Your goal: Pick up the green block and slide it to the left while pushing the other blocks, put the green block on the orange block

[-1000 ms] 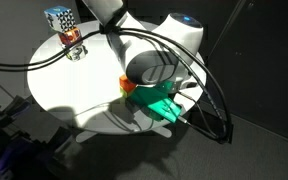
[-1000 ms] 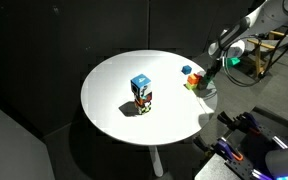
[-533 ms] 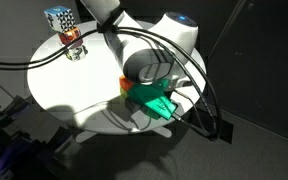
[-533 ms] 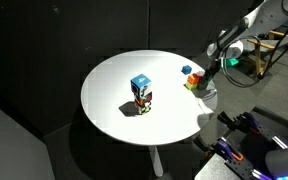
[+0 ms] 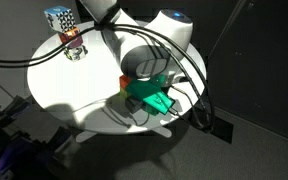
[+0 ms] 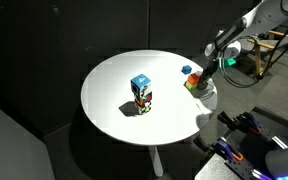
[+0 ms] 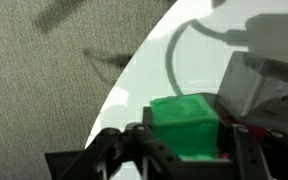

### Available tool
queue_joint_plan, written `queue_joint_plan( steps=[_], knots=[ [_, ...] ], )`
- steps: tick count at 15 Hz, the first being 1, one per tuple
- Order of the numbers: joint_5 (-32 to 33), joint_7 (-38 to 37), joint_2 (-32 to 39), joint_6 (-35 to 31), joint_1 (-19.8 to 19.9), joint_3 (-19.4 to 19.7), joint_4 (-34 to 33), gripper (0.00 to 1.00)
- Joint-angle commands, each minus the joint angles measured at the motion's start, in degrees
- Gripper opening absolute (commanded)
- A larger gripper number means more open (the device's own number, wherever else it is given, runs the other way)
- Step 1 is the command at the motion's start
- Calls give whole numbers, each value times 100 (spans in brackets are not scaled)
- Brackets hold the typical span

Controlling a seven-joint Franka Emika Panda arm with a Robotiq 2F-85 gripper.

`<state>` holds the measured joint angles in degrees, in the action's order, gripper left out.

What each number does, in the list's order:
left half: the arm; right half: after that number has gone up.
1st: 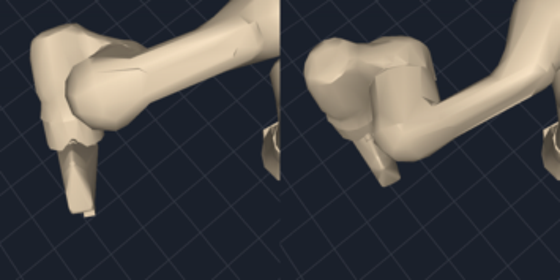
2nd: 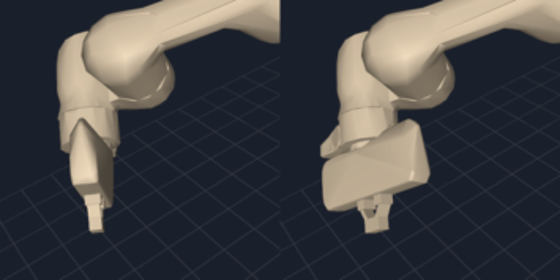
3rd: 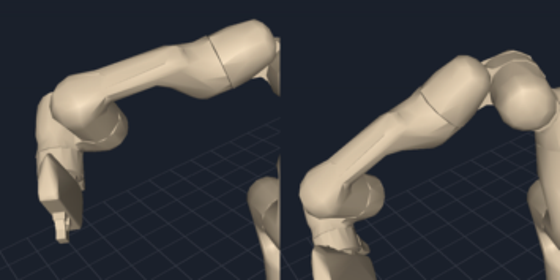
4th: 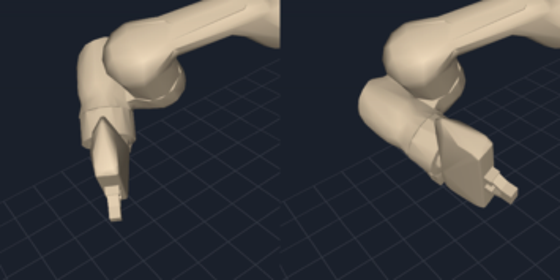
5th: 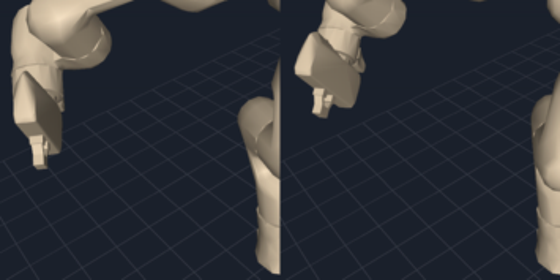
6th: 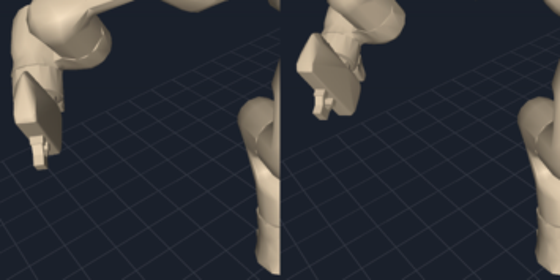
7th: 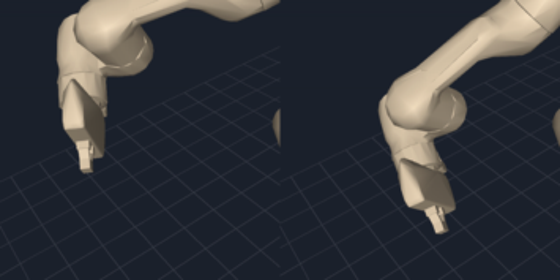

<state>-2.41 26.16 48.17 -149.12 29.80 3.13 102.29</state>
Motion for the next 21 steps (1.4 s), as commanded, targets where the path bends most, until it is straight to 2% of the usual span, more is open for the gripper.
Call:
queue_joint_plan(
  steps=[1, 21],
  knots=[
    [-24, -113, -150, -147, -62, -16, 187, 32],
    [24, -131, -157, -307, -255, -55, 289, 32]
  ],
)
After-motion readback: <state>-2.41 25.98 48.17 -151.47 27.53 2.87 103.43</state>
